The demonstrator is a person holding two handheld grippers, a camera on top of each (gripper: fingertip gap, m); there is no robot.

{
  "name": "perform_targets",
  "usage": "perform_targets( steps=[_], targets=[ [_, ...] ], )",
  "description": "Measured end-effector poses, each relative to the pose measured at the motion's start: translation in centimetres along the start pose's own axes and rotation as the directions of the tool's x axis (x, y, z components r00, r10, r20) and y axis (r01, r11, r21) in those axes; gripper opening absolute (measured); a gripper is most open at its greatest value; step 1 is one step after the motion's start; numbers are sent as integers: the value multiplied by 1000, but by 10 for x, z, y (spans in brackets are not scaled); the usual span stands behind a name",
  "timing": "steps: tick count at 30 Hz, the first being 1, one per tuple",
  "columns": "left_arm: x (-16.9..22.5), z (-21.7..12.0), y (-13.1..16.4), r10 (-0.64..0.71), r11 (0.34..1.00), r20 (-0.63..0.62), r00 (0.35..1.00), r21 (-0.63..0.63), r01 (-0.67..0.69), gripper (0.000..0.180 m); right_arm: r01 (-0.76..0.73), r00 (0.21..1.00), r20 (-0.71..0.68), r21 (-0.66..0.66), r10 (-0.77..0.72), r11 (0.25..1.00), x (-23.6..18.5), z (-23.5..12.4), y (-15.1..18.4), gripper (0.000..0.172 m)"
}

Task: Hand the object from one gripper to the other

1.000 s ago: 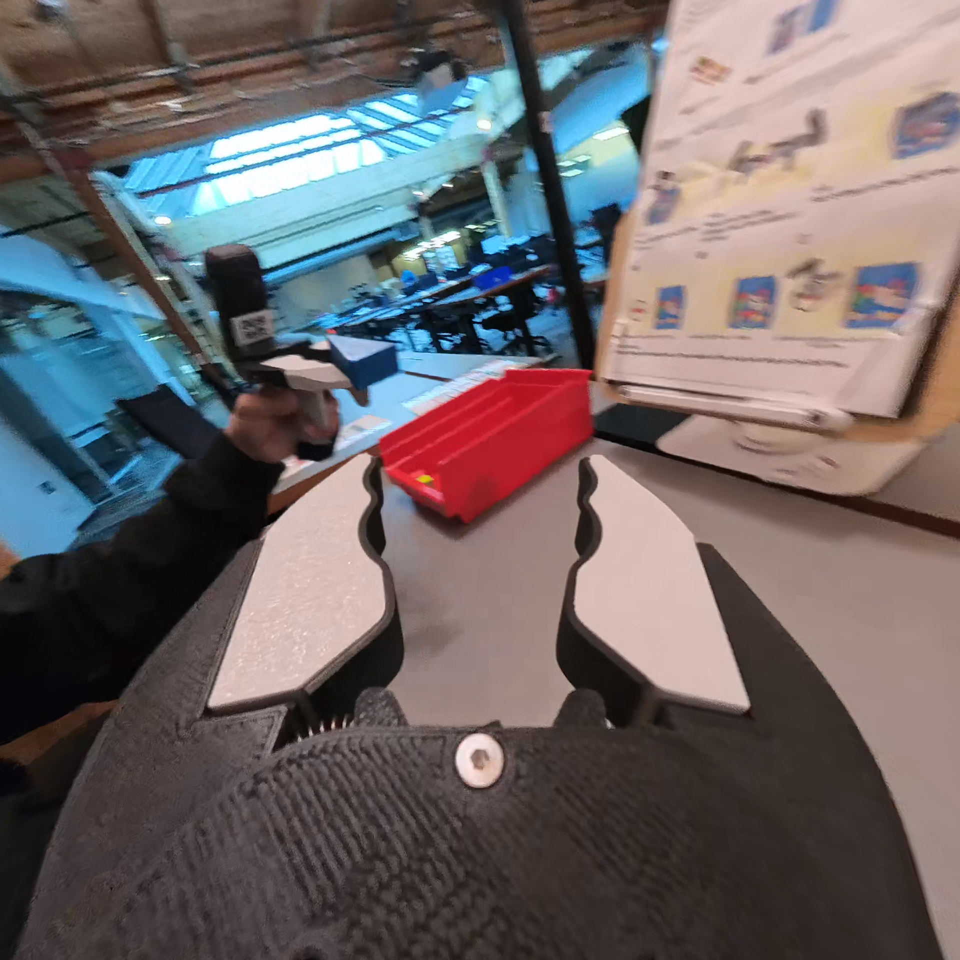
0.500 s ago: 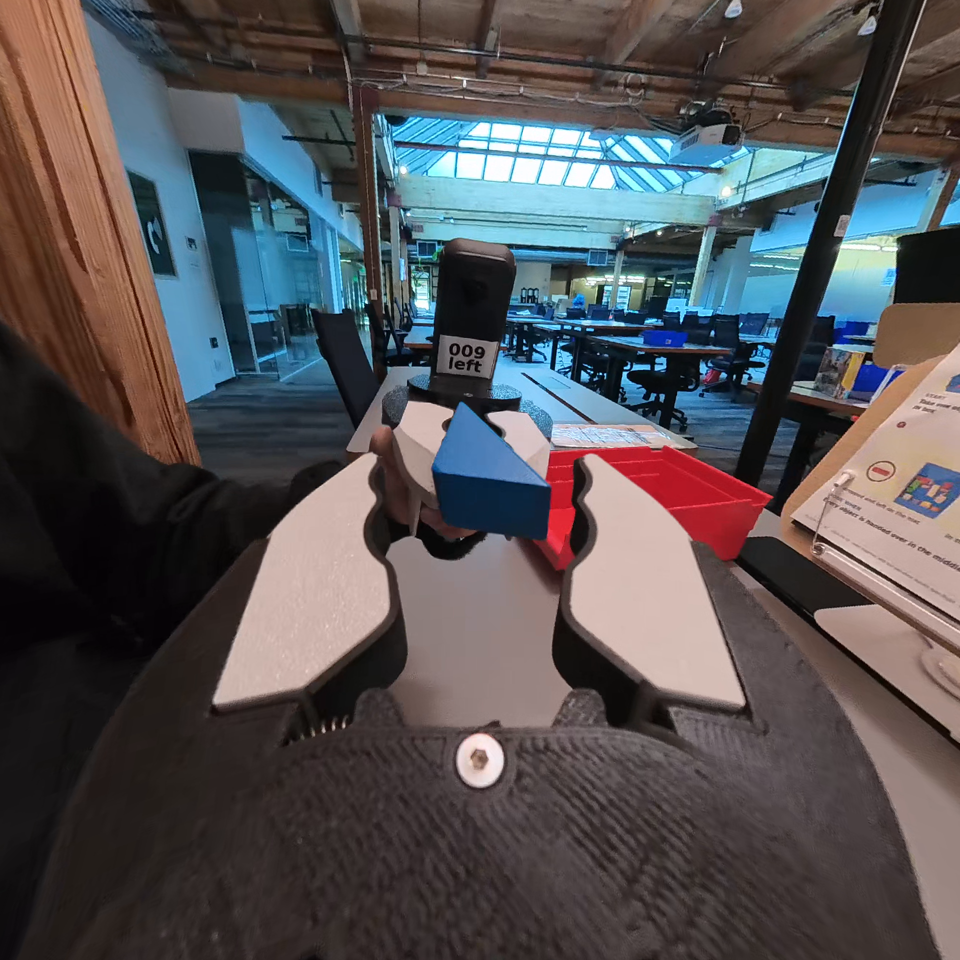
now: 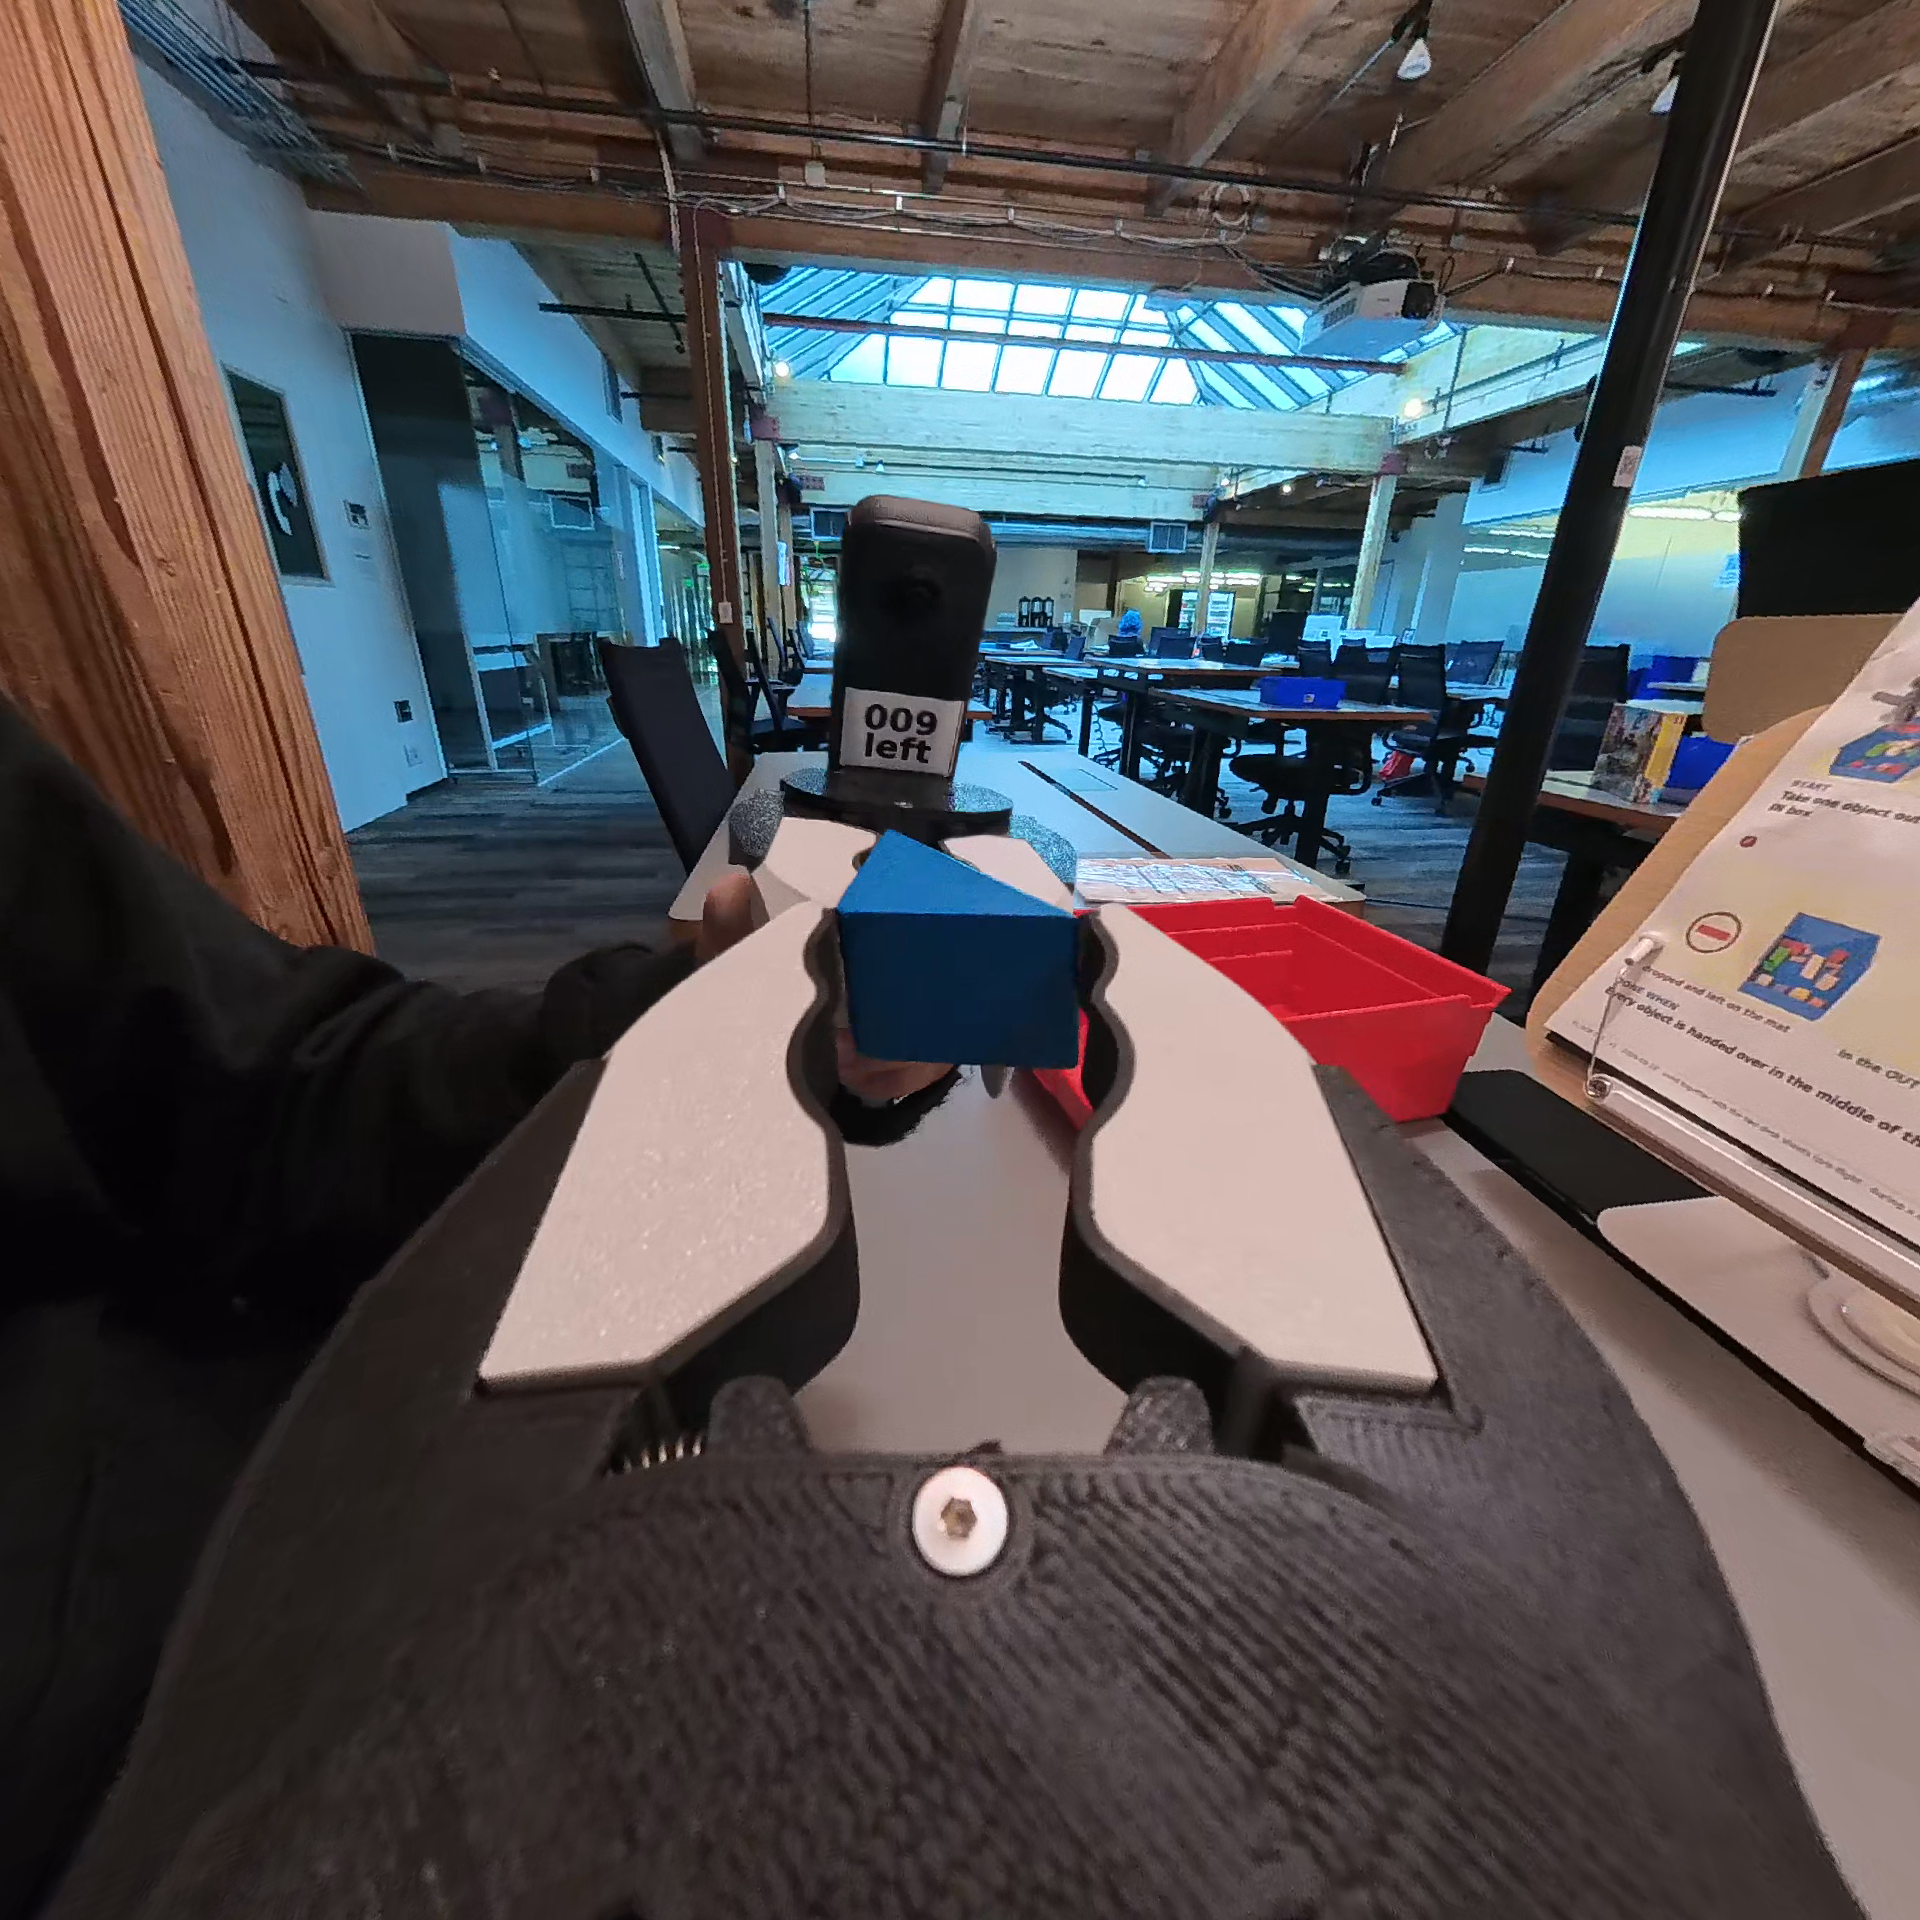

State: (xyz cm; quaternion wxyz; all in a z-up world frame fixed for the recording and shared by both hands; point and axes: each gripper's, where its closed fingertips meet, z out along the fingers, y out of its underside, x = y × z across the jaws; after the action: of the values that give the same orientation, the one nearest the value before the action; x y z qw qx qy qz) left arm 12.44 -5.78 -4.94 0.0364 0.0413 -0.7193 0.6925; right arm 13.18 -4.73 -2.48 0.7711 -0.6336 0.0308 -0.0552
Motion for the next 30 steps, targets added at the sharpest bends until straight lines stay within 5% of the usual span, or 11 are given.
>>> perform_targets(
  steps=[5,7,11,14,17,21,25,30],
  targets=[
    [-8,-1,3,-16,1000,53,998,5,16,28,15,999,-36,-37,-16,999,6,-1,5,44],
    [-16,-4,3,-35,999,103,994,16,33,42,36,997,-67,-36,-39,999,12,-5,4,44],
    [-25,-14,10,-48,999,168,985,-2,50,41,88,959,-264,-79,-106,993,52,-43,-4,44],
    [-35,-25,20,-15,998,252,967,-52,30,41,78,835,-531,-145,-144,986,104,-108,-6,44],
    [-42,-36,32,-5,995,312,950,-98,37,40,20,607,-780,-176,-152,984,150,-194,-2,44],
    [-48,-48,45,-18,991,342,939,-120,63,41,-78,381,-912,-197,-153,977,182,-281,20,44],
    [-56,-64,45,-24,994,383,923,-93,64,39,-173,298,-948,-172,-115,970,201,-313,44,44],
    [-60,-75,48,-72,995,378,923,-42,95,38,-341,302,-944,-239,-135,909,237,-308,85,44]
  ],
)
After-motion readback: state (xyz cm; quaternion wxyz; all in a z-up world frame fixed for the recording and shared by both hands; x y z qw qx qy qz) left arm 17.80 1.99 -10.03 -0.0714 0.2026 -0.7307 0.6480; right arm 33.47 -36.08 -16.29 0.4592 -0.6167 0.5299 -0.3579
